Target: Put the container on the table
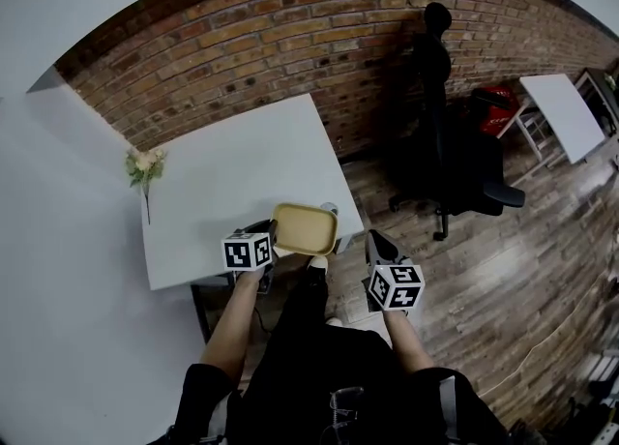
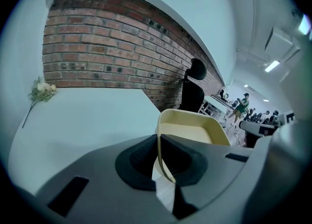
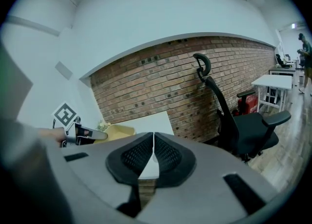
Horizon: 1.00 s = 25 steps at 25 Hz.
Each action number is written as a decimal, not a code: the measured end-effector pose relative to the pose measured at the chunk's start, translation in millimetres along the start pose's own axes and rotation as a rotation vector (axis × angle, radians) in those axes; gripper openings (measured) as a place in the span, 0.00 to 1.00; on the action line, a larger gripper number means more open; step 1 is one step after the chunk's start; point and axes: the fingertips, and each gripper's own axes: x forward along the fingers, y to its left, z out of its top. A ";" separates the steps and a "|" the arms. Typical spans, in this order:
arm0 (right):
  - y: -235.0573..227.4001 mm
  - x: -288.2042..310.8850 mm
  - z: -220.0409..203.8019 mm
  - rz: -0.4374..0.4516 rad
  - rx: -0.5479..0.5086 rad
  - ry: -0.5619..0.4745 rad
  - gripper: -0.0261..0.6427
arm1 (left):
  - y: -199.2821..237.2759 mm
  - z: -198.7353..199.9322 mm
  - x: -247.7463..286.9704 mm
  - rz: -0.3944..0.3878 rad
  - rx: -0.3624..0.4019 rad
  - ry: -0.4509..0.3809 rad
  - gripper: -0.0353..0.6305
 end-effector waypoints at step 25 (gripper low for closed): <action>-0.3 211.5 93.0 -0.001 -0.076 0.078 0.08 | 108.0 155.7 165.7 -0.037 -0.045 0.029 0.09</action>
